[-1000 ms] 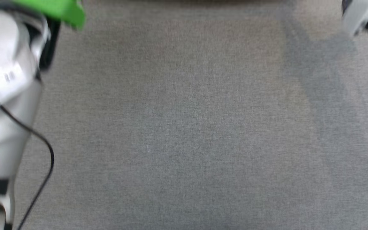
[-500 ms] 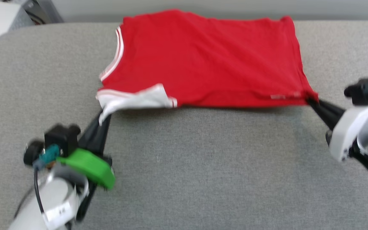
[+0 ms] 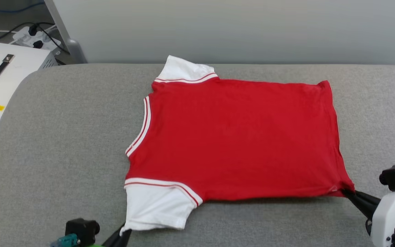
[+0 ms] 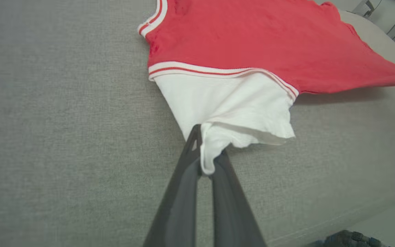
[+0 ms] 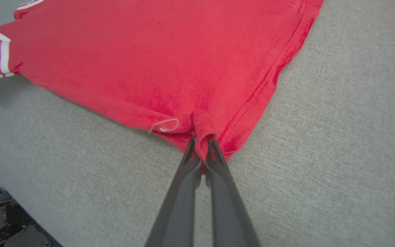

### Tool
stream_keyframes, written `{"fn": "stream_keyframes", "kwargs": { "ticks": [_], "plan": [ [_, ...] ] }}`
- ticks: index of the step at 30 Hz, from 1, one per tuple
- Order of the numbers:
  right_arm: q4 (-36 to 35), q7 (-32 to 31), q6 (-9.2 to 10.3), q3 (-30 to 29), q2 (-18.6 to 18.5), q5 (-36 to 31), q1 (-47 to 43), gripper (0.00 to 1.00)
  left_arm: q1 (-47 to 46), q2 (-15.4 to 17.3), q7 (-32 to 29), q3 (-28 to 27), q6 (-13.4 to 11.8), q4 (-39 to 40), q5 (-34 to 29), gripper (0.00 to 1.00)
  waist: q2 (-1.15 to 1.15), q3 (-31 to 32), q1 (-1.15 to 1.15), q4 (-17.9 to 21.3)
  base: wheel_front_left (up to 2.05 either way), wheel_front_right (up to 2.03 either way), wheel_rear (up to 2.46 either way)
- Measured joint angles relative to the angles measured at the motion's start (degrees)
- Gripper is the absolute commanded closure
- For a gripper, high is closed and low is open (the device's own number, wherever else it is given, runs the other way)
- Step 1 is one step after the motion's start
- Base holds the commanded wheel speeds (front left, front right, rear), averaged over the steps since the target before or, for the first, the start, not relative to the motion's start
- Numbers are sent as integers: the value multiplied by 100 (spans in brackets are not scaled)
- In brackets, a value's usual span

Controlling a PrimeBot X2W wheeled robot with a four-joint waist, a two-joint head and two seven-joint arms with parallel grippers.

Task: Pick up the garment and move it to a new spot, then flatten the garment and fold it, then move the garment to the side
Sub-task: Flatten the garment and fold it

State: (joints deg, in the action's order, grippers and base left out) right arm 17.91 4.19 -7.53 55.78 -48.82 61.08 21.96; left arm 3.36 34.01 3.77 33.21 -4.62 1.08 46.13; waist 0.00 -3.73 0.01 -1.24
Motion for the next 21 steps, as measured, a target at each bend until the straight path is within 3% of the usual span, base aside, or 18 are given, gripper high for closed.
{"fn": "stream_keyframes", "kwargs": {
  "ticks": [4,9,13,21],
  "plan": [
    [-165,-140,0,-172,-100,63,-440,100,456,176,-347,91,-29,378,287,100,0,144,0,-9,0,0,0],
    [-444,-387,0,-465,-231,185,-1007,100,878,393,-725,134,-241,821,581,100,0,252,0,-22,0,0,0],
    [-568,-475,0,-766,-286,187,-1301,100,916,483,-724,130,-321,954,520,100,0,214,0,-36,0,0,0],
    [-813,-597,0,-1489,-86,46,-1407,100,289,399,-564,231,-157,747,-45,100,0,8,0,-37,0,0,0]
  ]
}}
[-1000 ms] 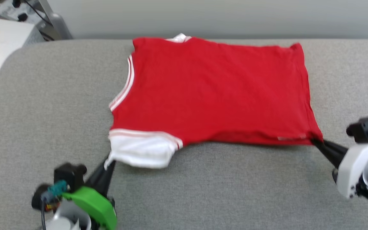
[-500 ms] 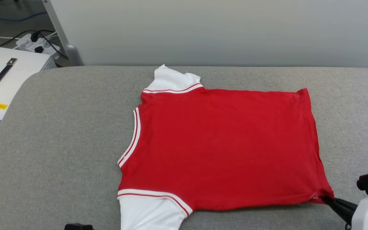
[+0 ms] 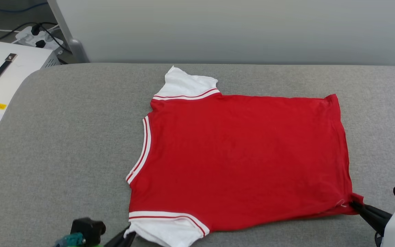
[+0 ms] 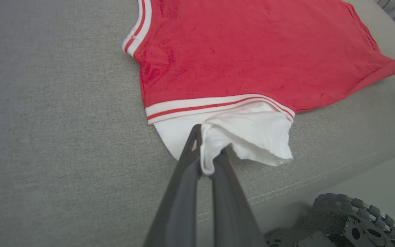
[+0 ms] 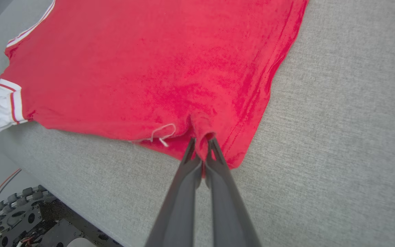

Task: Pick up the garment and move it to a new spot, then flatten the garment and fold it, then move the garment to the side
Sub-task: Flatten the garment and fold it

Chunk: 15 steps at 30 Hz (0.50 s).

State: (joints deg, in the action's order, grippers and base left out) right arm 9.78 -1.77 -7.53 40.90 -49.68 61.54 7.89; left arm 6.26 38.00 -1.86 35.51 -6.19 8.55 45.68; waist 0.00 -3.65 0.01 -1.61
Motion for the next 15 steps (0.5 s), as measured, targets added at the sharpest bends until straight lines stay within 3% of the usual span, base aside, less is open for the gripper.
{"fn": "stream_keyframes", "kwargs": {
  "ticks": [15],
  "plan": [
    [-275,-487,1,-987,480,-309,275,100,-2462,-425,197,-221,900,-1330,-320,100,0,-593,0,157,0,0,0]
  ]
}}
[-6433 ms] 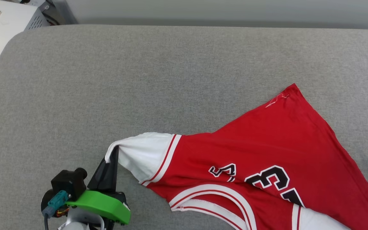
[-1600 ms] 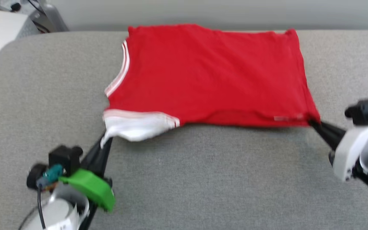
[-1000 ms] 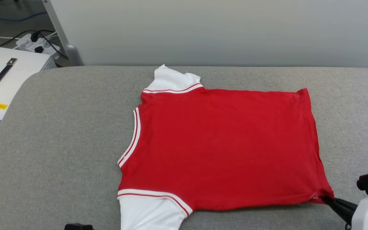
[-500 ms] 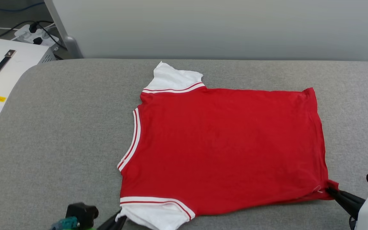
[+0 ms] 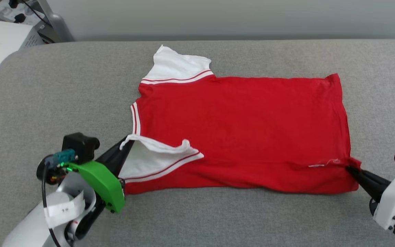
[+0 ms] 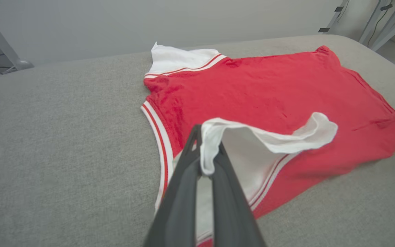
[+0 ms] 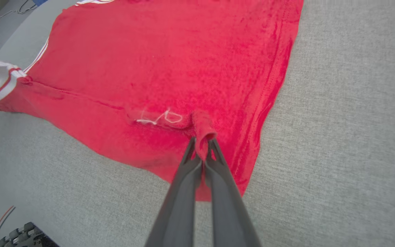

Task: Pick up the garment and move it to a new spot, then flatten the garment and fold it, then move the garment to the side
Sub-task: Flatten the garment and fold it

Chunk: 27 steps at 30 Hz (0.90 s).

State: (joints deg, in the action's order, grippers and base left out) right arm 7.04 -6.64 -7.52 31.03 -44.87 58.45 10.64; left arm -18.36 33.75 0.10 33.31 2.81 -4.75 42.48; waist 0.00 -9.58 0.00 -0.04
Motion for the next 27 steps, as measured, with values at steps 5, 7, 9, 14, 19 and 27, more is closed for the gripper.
{"fn": "stream_keyframes", "kwargs": {
  "ticks": [5,7,9,14,19,27],
  "plan": [
    [130,-185,0,-102,180,-89,572,100,-774,-154,52,32,220,-768,-77,100,0,-323,0,92,0,0,0],
    [237,-227,0,-102,238,-121,777,100,-1010,-197,59,78,297,-1048,-90,100,0,-442,0,120,0,0,0],
    [393,-268,0,-94,305,-145,978,100,-1232,-230,56,165,349,-1349,-104,100,0,-562,0,145,0,0,0],
    [913,-265,0,31,435,-343,1494,100,-1657,-404,110,420,430,-2137,-55,100,0,-844,-1,194,0,0,0],
    [1428,-179,-1,341,638,-455,1879,100,-1867,-510,254,745,450,-2770,152,100,0,-1023,-1,233,0,0,0],
    [2000,14,-1,836,816,-469,2279,100,-2146,-553,602,1296,452,-3316,646,100,0,-1111,-1,255,0,0,0]
  ]
}}
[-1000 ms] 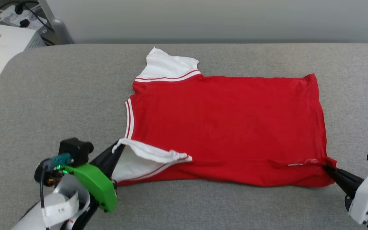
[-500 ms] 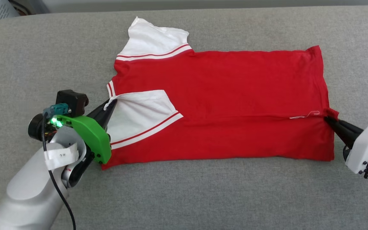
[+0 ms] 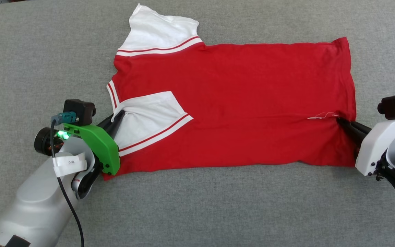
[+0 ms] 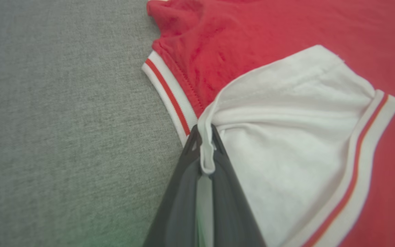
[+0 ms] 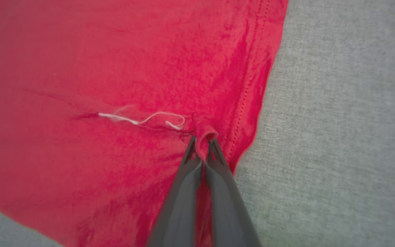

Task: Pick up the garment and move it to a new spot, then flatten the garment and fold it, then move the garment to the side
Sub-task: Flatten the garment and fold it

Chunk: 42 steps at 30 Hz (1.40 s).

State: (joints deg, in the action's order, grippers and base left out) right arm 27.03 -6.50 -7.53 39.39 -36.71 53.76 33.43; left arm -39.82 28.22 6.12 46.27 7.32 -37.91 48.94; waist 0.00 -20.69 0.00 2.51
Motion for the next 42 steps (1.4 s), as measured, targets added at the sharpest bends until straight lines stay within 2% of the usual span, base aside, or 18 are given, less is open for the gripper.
{"fn": "stream_keyframes", "kwargs": {
  "ticks": [2,3,4,5,6,10,15,18,22,25,32,36,42],
  "plan": [
    [103,96,0,92,18,57,47,100,-49,-20,114,118,0,-125,85,100,0,30,0,-8,0,0,0],
    [134,155,0,125,19,80,56,79,-63,-33,162,160,0,-175,110,82,0,50,0,-12,0,0,0],
    [172,235,0,149,19,111,58,60,-82,-52,216,208,0,-242,121,0,0,81,0,-18,0,0,0],
    [200,316,0,169,15,147,57,19,-95,-66,302,240,1,-291,134,0,0,119,0,-26,0,0,0],
    [219,383,0,182,10,163,56,0,-100,-80,365,274,1,-322,157,0,0,153,0,-33,0,0,0],
    [125,697,0,218,-123,253,-25,0,-121,-5,526,416,1,-391,242,0,0,355,0,-82,0,0,0],
    [-194,978,0,167,-427,363,-344,0,-382,260,466,445,1,-171,292,0,0,658,0,-170,0,0,0],
    [-359,1069,0,80,-579,397,-489,0,-528,399,-14,450,1,92,449,0,0,822,0,-233,0,0,0],
    [-533,1077,0,-31,-659,390,-632,0,-637,565,-1152,599,1,516,829,0,0,994,0,-327,0,0,0],
    [-606,1036,0,-94,-667,372,-694,0,-719,700,-2075,781,1,845,1140,0,0,1068,0,-390,0,0,0],
    [-736,806,0,-221,-572,290,-816,0,-809,836,-3666,1053,0,1114,1746,0,0,1119,0,-372,0,0,0],
    [-795,661,1,-285,-512,238,-880,0,-808,831,-4114,1220,-20,1111,1827,0,0,1096,0,-294,0,0,0],
    [-858,537,1,-374,-359,144,-880,0,-705,753,-4274,1454,-54,817,1812,0,0,987,0,-158,0,0,0]
  ]
}}
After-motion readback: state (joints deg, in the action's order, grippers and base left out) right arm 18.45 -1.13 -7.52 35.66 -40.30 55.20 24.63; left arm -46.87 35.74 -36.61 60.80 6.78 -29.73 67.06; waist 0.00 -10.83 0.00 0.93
